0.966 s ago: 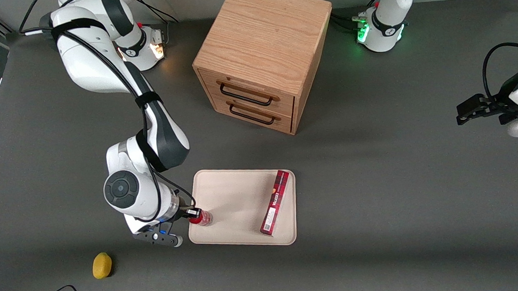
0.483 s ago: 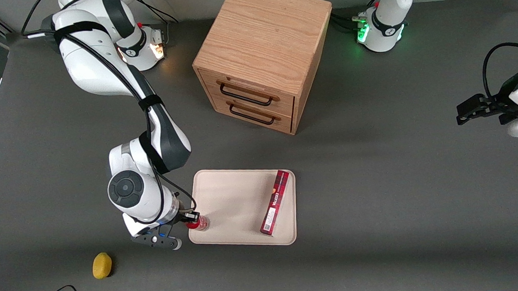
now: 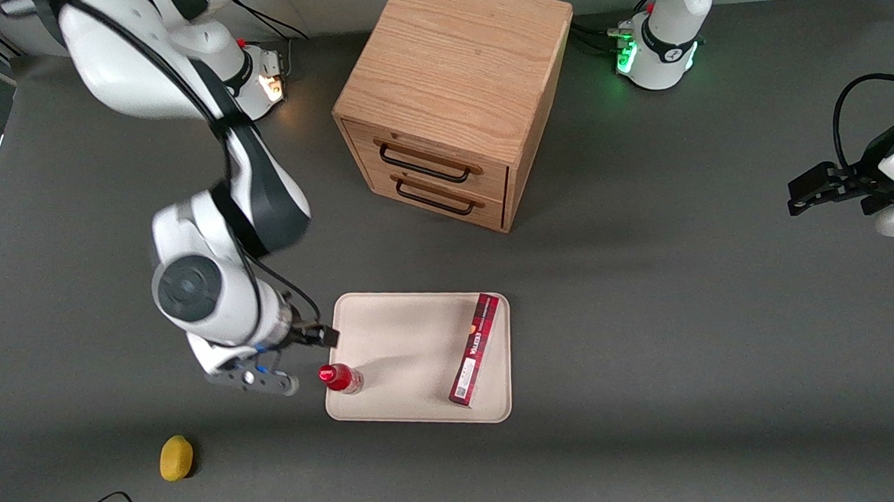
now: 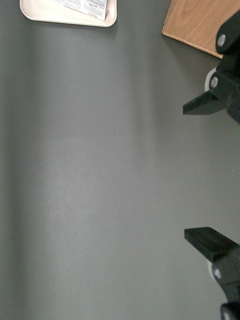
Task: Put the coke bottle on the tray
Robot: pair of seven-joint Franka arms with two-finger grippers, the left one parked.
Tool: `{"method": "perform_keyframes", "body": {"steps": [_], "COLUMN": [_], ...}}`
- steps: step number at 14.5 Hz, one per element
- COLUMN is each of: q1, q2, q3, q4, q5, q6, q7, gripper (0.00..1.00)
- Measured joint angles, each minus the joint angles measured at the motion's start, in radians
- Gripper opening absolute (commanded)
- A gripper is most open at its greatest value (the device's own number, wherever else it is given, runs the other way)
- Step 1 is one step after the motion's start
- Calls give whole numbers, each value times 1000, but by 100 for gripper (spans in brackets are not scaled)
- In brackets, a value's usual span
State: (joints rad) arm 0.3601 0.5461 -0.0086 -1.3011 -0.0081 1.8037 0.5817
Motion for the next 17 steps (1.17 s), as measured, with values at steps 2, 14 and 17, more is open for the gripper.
{"method": "perform_keyframes", "body": {"steps": [2, 14, 17], "q1": [-21, -139, -139], "q2": [-191, -785, -741], "q3": [7, -102, -101], "q4": [-164, -459, -455], "q5": [-1, 54, 55], "q6": [-65, -332, -283], "q7": [-58, -469, -477], "gripper": [100, 100, 100]}}
